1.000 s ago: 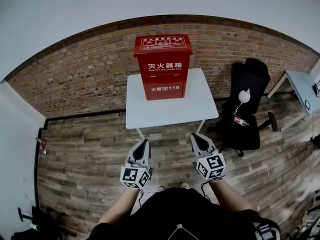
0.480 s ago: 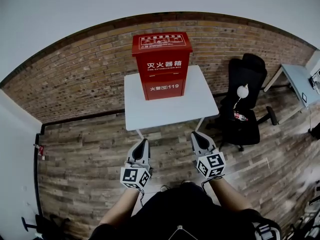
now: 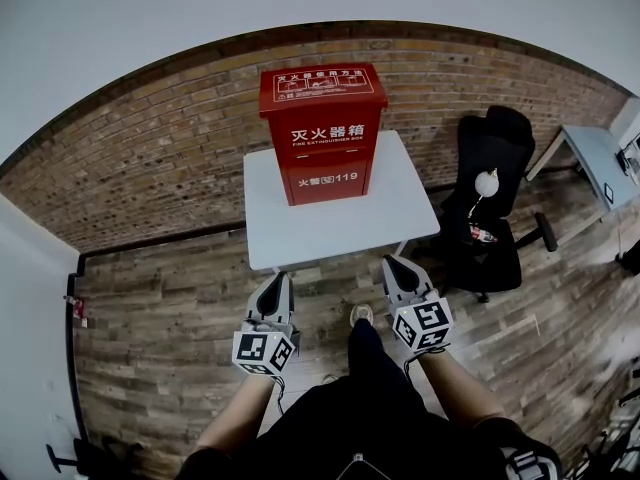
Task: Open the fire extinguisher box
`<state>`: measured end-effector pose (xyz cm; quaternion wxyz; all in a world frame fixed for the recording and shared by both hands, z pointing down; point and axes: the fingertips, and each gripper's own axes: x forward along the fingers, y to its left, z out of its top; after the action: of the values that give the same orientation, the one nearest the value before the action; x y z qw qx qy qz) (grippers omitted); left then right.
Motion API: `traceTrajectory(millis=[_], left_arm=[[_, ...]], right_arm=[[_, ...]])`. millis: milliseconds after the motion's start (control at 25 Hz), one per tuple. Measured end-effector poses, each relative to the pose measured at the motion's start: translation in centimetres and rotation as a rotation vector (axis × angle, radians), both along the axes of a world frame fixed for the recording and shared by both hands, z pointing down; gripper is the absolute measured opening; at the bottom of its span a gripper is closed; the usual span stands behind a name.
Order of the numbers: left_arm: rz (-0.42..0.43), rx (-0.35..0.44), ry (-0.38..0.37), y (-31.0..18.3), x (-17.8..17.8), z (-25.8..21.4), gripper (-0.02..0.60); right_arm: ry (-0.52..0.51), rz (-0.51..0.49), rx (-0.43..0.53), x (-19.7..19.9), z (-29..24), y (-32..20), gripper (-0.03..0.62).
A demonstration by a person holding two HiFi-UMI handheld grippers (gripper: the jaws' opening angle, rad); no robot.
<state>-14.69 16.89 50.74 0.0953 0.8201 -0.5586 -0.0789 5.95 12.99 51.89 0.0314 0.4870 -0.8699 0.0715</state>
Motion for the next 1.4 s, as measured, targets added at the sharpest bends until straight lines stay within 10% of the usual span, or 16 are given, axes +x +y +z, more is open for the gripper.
traceTrajectory(millis=[800,1400], left_arm=[[-0.170,0.055,-0.045,-27.9,0.9,-4.2,0.051],[-0.116,0.049,-0.109,-36.1,-0.8,-5.7,0.051]], right_arm=[[-0.015,-0.190,0.018,1.2,-3.3,-30.4,0.020],[-0.023,-0.149,0.019,-0.2,-4.9,-38.5,0.020]])
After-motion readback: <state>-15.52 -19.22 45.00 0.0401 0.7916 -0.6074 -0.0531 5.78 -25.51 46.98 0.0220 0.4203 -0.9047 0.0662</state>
